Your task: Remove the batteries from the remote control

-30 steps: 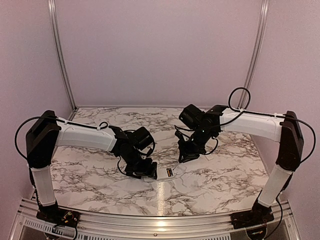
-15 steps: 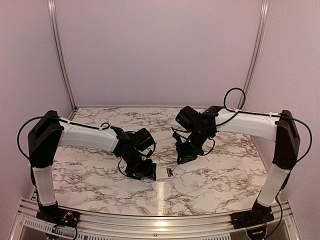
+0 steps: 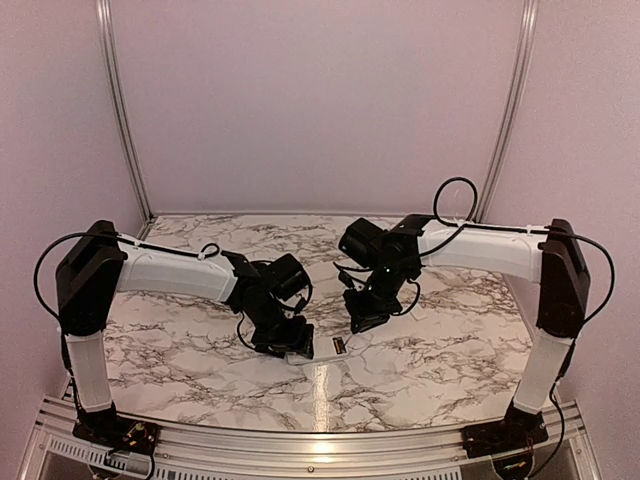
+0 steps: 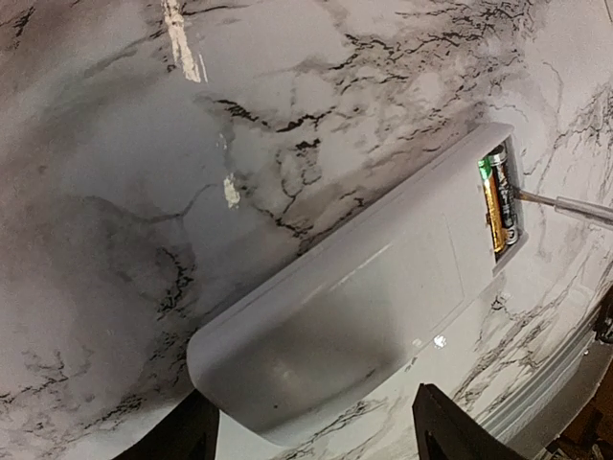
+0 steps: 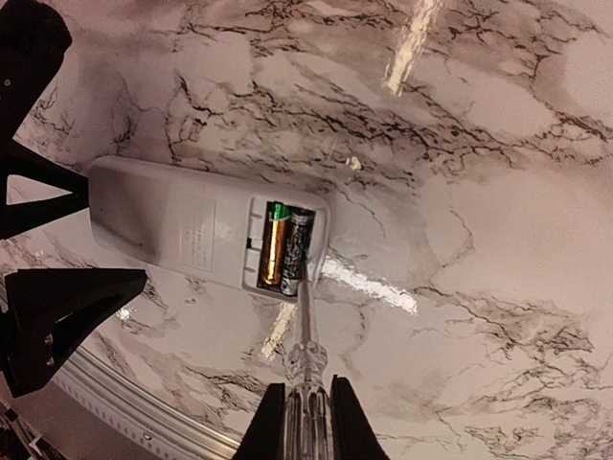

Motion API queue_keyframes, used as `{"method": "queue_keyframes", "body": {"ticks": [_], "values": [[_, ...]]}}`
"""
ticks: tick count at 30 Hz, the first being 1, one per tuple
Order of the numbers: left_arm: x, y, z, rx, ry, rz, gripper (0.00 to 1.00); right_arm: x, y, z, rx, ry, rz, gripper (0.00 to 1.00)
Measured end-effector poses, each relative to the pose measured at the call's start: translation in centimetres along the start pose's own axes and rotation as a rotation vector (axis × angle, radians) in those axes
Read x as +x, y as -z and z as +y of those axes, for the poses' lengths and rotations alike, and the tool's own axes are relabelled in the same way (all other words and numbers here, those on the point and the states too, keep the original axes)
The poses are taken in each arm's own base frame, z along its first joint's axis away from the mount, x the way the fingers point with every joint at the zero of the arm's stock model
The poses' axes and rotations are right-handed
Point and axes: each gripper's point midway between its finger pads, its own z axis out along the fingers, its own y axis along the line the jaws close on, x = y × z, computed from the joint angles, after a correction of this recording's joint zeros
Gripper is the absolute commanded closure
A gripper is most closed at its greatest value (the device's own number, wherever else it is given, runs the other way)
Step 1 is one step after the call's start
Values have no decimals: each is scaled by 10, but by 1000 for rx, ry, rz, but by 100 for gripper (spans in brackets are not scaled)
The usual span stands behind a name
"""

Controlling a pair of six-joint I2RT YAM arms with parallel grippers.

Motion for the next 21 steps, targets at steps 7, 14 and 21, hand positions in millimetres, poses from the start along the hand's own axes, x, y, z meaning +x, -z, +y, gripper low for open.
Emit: {"method": "queue_keyframes", "body": {"ticks": [7, 14, 21], "values": [[-3, 0, -3, 4, 9, -5, 30, -1, -1, 2, 39, 16, -2, 100], [-4, -3, 0, -9, 34, -4, 30, 0, -1, 0, 51, 16, 1, 100], [-4, -6, 1, -15, 51, 1, 34, 0, -1, 0, 50, 16, 1, 100]]}}
